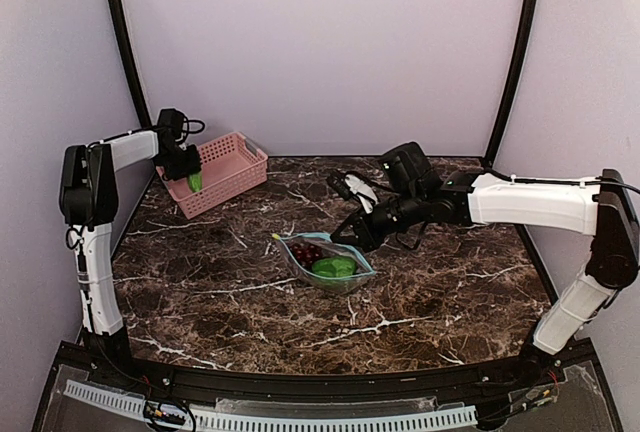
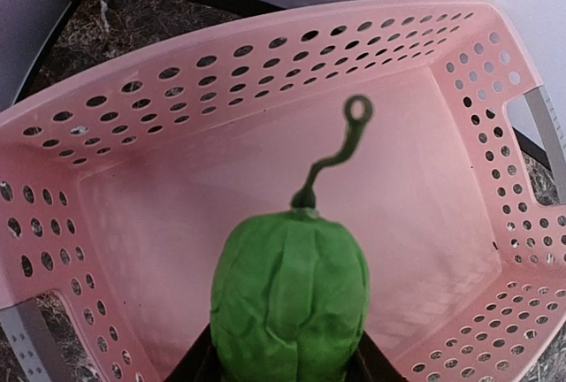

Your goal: Open the zip-top bag and remove the fake food

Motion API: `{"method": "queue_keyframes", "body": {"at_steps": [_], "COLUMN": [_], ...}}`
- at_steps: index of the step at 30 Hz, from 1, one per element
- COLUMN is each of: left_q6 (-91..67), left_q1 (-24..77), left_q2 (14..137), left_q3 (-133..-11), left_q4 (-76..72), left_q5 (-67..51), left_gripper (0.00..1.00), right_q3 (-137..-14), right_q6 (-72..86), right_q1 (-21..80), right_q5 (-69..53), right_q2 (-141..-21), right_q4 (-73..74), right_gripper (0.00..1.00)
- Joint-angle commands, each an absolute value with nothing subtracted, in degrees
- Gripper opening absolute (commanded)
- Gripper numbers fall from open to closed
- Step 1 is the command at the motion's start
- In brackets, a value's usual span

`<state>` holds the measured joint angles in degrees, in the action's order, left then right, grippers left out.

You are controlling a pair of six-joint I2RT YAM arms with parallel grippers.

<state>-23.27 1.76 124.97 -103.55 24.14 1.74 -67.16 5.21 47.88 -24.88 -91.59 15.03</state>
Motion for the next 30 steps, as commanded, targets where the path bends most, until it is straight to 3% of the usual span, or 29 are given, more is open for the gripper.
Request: {"method": "queue_keyframes", "body": {"at_steps": [1,9,17,24,30], "left_q6": [-24.63,-23.98,-20.2,-15.48,-2.57], "left_q1": [1.26,0.97,1.17,2.73,9.64], "left_q2": [125.64,125.77,121.31,103.21,90.69], "left_q3": [-105.96,-108.79,-109.94,-92.37,-82.33], "left_q4": [30.2,31.54,29.21,10.9,3.43], "left_q5": [3.05,2.34,-4.48,-7.52,-10.55], "left_gripper": [0.43,0.59,0.67,0.98,0.99], "right_q3": [-67.14,-66.97,-67.28,-67.7,-68.2], "right_q6": [5.2,5.35,5.27,5.34,5.35], "right_q1": [47.3,47.3,47.34,47.31,47.29], "right_q5": [-25.62,-25.99,-26.26,-26.71,-26.99], "right_q2": [-90.53,-90.44,-90.68,-90.79,-91.05], "right_q4": [13.95,13.8,13.7,13.67,13.89], "right_gripper": [0.0,0.0,0.0,0.0,0.0]}}
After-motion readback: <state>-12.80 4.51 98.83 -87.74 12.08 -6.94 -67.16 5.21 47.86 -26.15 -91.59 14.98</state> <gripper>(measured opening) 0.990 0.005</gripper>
